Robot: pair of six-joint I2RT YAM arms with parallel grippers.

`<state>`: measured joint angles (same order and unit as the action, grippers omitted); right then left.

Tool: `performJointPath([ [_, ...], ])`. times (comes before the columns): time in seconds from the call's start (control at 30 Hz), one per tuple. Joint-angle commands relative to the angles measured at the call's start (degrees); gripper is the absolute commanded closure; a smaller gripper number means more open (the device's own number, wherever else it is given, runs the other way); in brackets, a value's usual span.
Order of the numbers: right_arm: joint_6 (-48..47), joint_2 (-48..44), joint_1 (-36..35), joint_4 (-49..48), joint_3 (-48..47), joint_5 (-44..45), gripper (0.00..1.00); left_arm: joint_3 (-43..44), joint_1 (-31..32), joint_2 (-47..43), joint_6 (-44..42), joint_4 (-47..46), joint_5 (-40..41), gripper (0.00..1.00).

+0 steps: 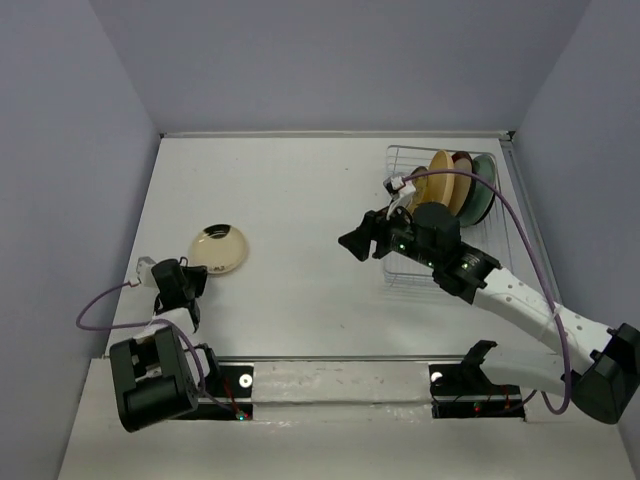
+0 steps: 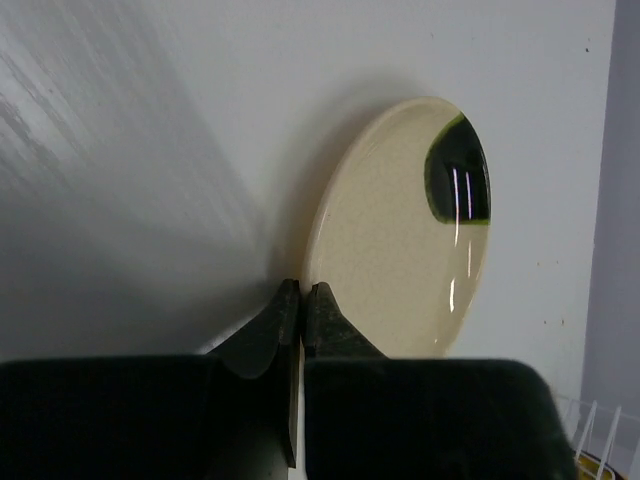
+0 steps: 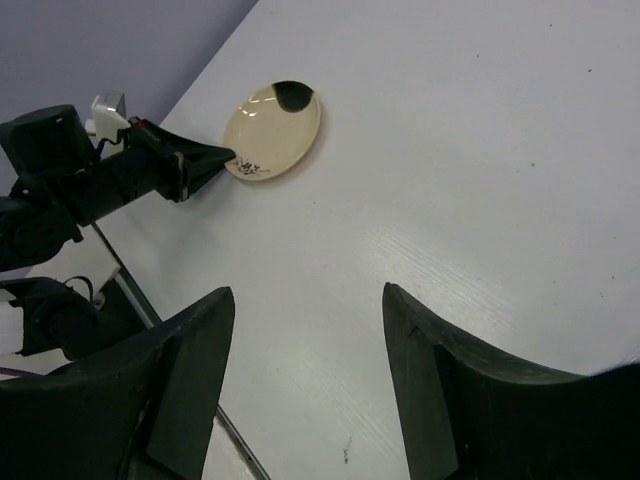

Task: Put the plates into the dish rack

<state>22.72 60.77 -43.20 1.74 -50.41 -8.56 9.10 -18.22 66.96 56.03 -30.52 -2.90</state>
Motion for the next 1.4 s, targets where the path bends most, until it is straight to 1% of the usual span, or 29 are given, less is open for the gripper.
performJointPath([
  [0.0,-1.2,2.0,0.0,-1.9,-2.2,0.7,0.27,-1.8,1.3,-9.7,-2.5,-2.0,-7.5,0.94],
  [0.07,-1.6,3.8,0.0,-1.0,-3.5,1.3,0.19,-1.0,5.5,-12.5,-3.4,-1.7,-8.8,0.94],
  [0.1,-2.0,5.3,0.0,-0.2,-4.7,1.3,0.11,-0.1,7.5,-14.7,-4.6,-2.3,-10.0,0.94],
  [0.13,-2.8,6.1,0.0,0.5,-5.6,1.6,0.06,0.5,11.7,-15.6,-5.8,-2.6,-11.6,0.94],
  [0.2,-3.4,7.6,0.0,1.0,-6.9,2.5,0.02,1.3,15.6,-18.5,-8.1,-3.7,-12.9,0.94],
  [0.23,-3.6,8.3,0.0,1.0,-7.5,2.5,0.01,1.2,17.2,-19.6,-8.7,-5.8,-13.8,0.94],
  [0.27,-4.2,9.8,0.0,1.0,-8.6,2.6,0.0,1.2,20.0,-21.4,-9.3,-6.5,-15.7,0.94],
  [0.37,-5.2,12.1,0.0,1.5,-9.9,2.0,0.0,1.3,22.1,-23.8,-11.1,-8.1,-18.6,0.94],
  [0.47,-5.7,14.4,0.0,2.8,-11.5,0.7,0.0,1.2,23.9,-26.3,-12.5,-8.8,-24.2,0.94],
  [0.6,-5.3,16.9,0.0,4.3,-12.1,-1.0,0.0,0.4,30.2,-30.3,-12.2,-10.3,-26.1,0.94],
  [0.7,-3.6,17.4,0.0,4.5,-11.3,-2.2,0.0,0.0,32.4,-32.6,-11.9,-10.6,-27.0,0.95],
  [0.77,-1.9,18.4,0.0,3.8,-11.0,-10.1,0.01,-0.3,34.2,-33.6,-11.7,-11.1,-27.1,0.95],
  [0.8,-1.5,18.8,0.0,3.3,-10.9,-12.7,0.02,-0.5,34.6,-34.0,-11.6,-11.3,-27.0,0.95],
  [0.83,-1.1,18.8,0.0,2.8,-10.9,-15.0,0.05,-0.6,34.8,-34.3,-11.6,-11.5,-26.9,0.95],
  [0.87,-0.3,19.5,0.0,2.0,-10.9,-16.9,0.12,-0.6,35.1,-34.5,-11.5,-11.7,-27.2,0.94],
  [0.9,0.3,19.6,0.0,1.7,-11.0,-18.2,0.41,-0.6,35.6,-35.3,-11.4,-11.8,-27.3,0.95],
  [0.93,1.6,19.1,0.0,1.2,-11.1,-18.6,0.63,-0.6,36.1,-36.0,-10.8,-11.8,-27.4,0.84],
  [0.97,2.3,18.6,0.0,0.9,-11.1,-17.7,0.88,-0.5,36.1,-36.6,-10.3,-11.8,-27.8,0.72],
  [1.0,2.5,17.9,0.0,0.7,-11.6,-16.6,0.93,-0.3,36.1,-38.5,-9.8,-11.4,-28.6,0.46],
  [1.07,2.2,16.1,0.6,1.5,-13.0,-13.6,0.93,0.9,36.2,-40.5,-9.7,-8.7,-29.4,0.03],
  [1.1,1.9,15.5,1.3,2.5,-15.6,-12.3,0.93,2.0,37.0,-41.6,-10.4,-6.5,-29.4,0.01],
  [1.13,1.2,15.3,2.8,3.9,-17.3,-7.8,0.93,4.8,37.6,-41.8,-11.5,-1.8,-29.6,0.01],
  [1.17,-0.4,15.0,3.7,8.0,-21.4,-4.5,0.93,7.5,38.8,-42.3,-13.5,2.2,-30.0,0.01],
  [1.2,-1.3,15.0,4.8,10.4,-23.7,-1.0,0.93,8.9,39.2,-42.5,-14.2,4.0,-30.4,0.01],
  [1.23,-2.2,15.2,5.7,12.5,-25.9,7.3,0.93,10.6,39.6,-42.7,-15.2,6.6,-30.9,0.01],
  [1.27,-4.6,16.6,6.8,16.9,-28.2,13.8,0.93,12.8,40.1,-43.0,-18.8,9.7,-31.2,0.01],
  [1.3,-5.5,16.6,7.7,19.1,-30.4,19.0,0.93,15.0,40.6,-43.1,-21.4,13.3,-30.8,0.01],
  [1.33,-6.1,18.4,8.9,20.6,-34.0,27.0,0.93,19.6,41.6,-43.2,-24.1,20.3,-30.5,0.01],
  [1.37,-6.9,19.4,11.5,22.9,-35.3,30.7,0.93,21.7,42.0,-43.2,-26.8,23.5,-28.8,0.01],
])
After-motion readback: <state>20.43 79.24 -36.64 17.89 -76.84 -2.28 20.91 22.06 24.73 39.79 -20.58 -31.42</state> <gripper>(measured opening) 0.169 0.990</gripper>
